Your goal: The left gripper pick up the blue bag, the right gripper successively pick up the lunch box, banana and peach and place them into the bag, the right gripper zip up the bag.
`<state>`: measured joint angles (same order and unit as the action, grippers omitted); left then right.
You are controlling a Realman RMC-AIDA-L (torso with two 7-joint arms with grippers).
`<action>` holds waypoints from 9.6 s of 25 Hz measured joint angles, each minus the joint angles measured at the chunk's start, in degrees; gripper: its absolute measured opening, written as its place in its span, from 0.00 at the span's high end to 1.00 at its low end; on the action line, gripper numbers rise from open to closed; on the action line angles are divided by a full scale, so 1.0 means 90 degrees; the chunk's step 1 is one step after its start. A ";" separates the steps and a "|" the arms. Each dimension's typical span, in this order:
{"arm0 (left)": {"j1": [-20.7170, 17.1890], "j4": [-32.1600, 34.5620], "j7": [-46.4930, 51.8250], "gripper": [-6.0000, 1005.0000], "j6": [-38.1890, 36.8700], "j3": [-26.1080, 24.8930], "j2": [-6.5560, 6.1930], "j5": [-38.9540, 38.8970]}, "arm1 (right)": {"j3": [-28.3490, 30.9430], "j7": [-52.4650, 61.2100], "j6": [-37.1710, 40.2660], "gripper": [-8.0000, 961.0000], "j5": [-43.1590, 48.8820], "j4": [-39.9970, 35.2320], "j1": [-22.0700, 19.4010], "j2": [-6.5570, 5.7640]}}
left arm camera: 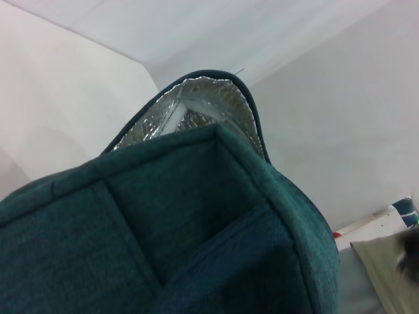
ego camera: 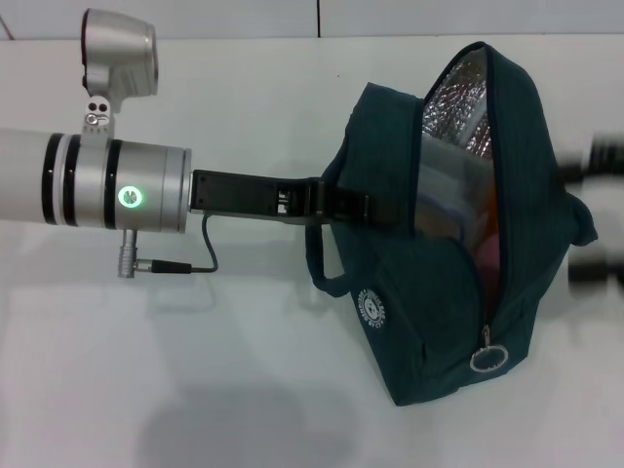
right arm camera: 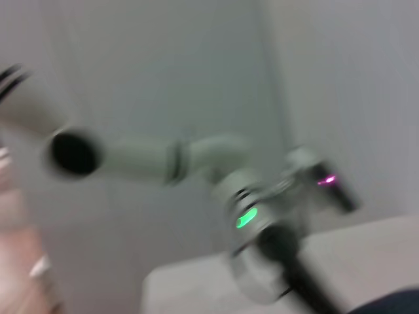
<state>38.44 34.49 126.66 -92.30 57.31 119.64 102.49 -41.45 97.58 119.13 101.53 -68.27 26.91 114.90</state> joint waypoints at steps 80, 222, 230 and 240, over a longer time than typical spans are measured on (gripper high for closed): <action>-0.0170 0.0010 -0.0313 0.96 0.0060 -0.0002 -0.0004 -0.0168 | -0.1386 -0.2549 -0.1966 0.98 0.1576 0.2977 0.0085 0.0054; -0.1429 -0.0660 -0.3205 0.94 -0.0243 -0.0022 -0.0042 -0.1783 | -0.1908 -0.0434 -0.2862 0.98 -0.1299 0.3150 0.1293 0.0051; -0.1426 -0.0658 -0.3205 0.94 -0.0243 -0.0014 -0.0040 -0.1769 | -0.1676 -0.0252 -0.2825 0.98 -0.1322 0.3307 0.1250 0.0041; -0.1486 -0.0658 -0.3215 0.94 -0.0355 0.0020 -0.0042 -0.1768 | -0.1600 -0.0130 -0.3019 0.98 -0.1340 0.3352 0.1186 0.0034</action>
<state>25.06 28.57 97.73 -95.50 57.48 119.26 86.58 -55.85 96.42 91.96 89.47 -38.10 37.58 115.21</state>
